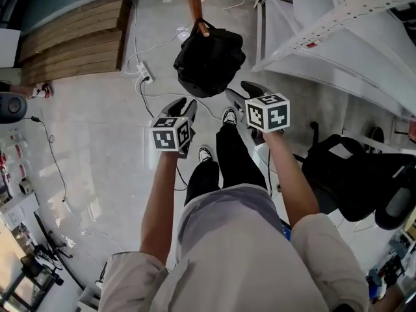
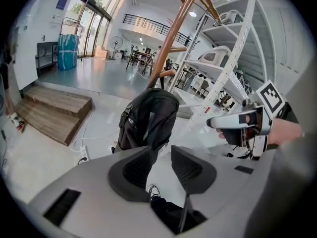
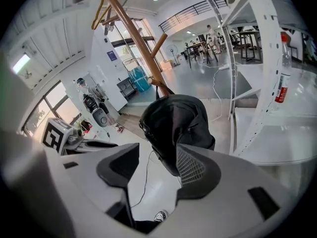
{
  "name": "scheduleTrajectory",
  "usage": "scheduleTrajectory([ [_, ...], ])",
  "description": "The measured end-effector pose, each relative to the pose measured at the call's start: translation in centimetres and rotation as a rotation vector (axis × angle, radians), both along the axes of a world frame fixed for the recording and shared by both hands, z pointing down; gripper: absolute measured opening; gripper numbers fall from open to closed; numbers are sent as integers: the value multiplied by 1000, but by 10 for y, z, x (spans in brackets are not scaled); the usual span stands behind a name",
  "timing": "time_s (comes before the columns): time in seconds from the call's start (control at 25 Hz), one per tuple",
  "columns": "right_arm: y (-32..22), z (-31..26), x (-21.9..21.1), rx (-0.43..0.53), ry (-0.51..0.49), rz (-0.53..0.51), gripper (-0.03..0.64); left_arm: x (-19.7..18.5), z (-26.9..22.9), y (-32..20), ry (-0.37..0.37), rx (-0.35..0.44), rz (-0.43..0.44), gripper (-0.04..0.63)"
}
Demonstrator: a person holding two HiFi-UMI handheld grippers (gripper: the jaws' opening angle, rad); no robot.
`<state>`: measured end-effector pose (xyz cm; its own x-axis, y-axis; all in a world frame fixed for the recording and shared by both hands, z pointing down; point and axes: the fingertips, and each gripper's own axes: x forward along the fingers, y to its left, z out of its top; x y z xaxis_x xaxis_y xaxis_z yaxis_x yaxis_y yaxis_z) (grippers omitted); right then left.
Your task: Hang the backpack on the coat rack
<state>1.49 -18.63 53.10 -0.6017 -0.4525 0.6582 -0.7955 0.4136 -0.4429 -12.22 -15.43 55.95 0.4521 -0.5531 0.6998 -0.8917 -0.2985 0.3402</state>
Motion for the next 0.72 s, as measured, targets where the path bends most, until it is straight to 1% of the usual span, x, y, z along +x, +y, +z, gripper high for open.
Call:
scheduleTrajectory([
  [0.16, 13, -17, 2, 31, 1, -11, 212, 6, -19, 12, 20, 13, 35, 115],
  [0.28, 25, -30, 1, 60, 6, -38, 197, 11, -38, 23, 47, 44, 59, 106],
  [0.4, 36, -44, 1, 89, 6, -48, 189, 9, -51, 33, 58, 71, 58, 99],
  [0.52, 47, -56, 2, 113, 12, -56, 179, 5, -57, 43, 58, 81, 48, 89],
  [0.72, 67, -67, 1, 121, 24, -71, 160, -1, -64, 59, 64, 93, 41, 74],
])
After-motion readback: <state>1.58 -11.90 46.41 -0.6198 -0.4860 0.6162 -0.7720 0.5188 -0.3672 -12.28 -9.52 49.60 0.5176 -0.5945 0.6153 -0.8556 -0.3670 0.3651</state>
